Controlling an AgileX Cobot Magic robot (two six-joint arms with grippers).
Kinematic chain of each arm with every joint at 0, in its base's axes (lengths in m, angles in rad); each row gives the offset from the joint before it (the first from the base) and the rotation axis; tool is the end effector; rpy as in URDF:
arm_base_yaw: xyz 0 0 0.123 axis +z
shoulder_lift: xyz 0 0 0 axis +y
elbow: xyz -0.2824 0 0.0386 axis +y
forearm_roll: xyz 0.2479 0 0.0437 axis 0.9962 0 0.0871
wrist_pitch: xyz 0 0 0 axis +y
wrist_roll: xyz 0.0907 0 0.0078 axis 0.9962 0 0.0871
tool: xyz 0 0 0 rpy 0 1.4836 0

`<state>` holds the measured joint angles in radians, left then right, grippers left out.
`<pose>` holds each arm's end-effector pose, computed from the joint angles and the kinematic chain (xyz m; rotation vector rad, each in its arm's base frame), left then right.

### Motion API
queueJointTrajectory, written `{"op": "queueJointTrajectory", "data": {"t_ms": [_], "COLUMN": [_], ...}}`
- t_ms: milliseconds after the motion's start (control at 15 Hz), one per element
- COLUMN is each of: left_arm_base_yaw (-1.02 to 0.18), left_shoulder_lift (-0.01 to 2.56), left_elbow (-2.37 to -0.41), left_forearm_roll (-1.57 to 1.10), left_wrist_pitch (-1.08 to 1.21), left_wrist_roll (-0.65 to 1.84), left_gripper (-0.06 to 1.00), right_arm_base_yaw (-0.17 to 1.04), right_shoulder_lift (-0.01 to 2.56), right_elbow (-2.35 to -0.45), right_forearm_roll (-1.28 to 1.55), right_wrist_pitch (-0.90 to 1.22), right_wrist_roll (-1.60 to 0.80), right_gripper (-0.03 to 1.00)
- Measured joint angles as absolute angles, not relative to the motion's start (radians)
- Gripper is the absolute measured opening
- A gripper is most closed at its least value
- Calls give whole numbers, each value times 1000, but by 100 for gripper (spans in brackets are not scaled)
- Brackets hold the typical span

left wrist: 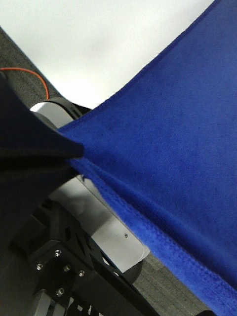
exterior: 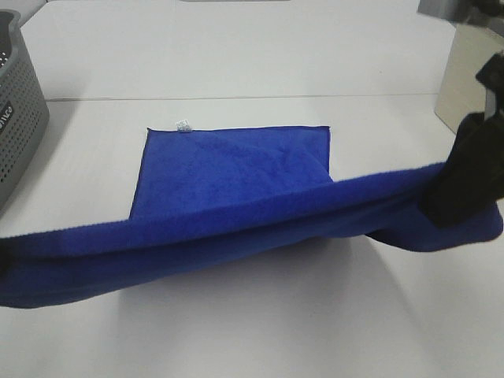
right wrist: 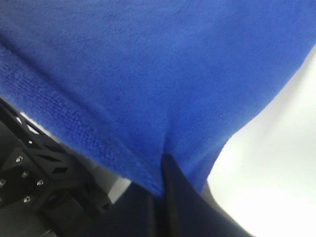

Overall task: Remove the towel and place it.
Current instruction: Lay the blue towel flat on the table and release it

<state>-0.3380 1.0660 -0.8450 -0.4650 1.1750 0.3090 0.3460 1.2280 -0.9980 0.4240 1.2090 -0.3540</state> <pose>0.1510 -0.0930 0.2980 0.7275 2.7229 -0.6537 0.1890 0.1054 0.3066 -0.8354 2.7395 0.5984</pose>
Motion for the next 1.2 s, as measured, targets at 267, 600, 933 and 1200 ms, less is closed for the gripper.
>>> {"op": "queueJointTrajectory", "data": {"t_ms": [267,600,933,1200], "left_arm_base_yaw": [-338,-338,-338,-338], "left_shoulder_lift": [1066,1066,1113,1227], "left_elbow": [-732,-593,-528,-528], "left_forearm_roll": [-516,-607,-633,-627], "left_wrist_pitch": [1174,1173,1173,1171], "left_wrist_roll": [307,315,329,329], "left_gripper": [0,0,0,0], "right_arm_base_yaw": [346,346,346,346], "right_shoulder_lift": [1226,1221,1280,1465], "right_elbow": [-814,-668,-590,-587], "right_forearm_roll": [467,494,529,553], "right_wrist_pitch": [1204,1191,1187,1178], "right_wrist_roll": [-342,-335,-339,-360], "right_gripper": [2,2,2,2]}}
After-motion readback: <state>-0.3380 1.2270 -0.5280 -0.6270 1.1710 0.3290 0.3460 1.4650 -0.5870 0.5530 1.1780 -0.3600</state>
